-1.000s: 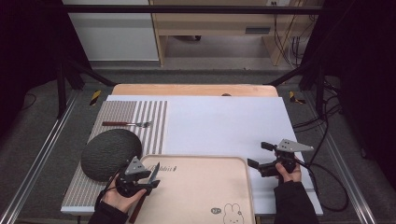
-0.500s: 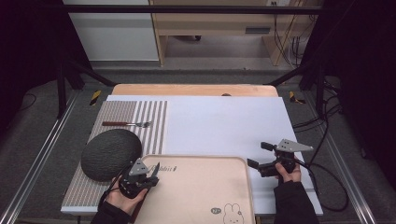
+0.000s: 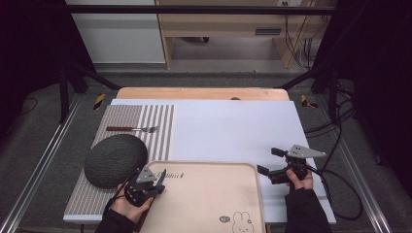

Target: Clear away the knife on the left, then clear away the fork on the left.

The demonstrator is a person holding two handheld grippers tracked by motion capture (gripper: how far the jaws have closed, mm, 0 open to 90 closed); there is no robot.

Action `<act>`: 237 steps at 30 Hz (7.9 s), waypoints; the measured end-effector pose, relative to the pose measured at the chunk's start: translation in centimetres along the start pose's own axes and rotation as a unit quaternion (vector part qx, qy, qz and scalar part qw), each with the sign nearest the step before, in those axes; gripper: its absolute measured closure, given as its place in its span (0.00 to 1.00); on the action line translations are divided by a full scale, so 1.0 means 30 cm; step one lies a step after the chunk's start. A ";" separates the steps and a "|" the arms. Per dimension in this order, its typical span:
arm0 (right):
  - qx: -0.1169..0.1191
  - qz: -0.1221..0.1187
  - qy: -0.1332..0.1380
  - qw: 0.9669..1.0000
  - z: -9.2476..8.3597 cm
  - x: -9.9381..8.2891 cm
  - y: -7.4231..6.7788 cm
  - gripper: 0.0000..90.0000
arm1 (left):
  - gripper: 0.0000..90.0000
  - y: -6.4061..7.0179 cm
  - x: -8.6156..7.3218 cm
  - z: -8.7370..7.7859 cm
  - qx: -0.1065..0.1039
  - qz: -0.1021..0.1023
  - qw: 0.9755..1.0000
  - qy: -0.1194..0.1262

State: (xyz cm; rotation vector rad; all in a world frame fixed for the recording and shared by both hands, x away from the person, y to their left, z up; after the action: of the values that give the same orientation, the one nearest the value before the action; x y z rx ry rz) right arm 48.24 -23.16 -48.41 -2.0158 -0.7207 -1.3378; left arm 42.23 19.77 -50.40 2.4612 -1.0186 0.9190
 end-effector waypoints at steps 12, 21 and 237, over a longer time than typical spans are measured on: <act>0.000 0.000 0.000 1.000 0.000 0.000 0.000 0.01 | 1.00 -0.027 -0.012 -0.014 0.015 -0.003 1.000 -0.005; 0.000 0.000 0.000 1.000 -0.001 0.000 0.000 0.01 | 1.00 -0.045 -0.022 -0.026 0.026 -0.008 1.000 -0.007; -0.015 0.003 -0.017 1.000 0.007 -0.017 0.011 0.01 | 0.15 -0.867 0.259 0.017 0.160 0.352 0.918 -0.085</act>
State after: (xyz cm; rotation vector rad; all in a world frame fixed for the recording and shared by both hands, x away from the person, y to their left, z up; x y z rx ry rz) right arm 48.43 -23.29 -49.00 -2.0675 -0.7138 -1.3222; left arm 65.33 33.58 -46.83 2.4738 -2.0421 1.1546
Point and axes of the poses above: each handheld gripper's, and its own axes: z roughly forward along the jaws, x roughly out of its top, y roughly to its right, the point moved 4 cm from there along z, roughly forward along the jaws, and after that the axes turned 3 degrees about y, right-handed, at the moved point
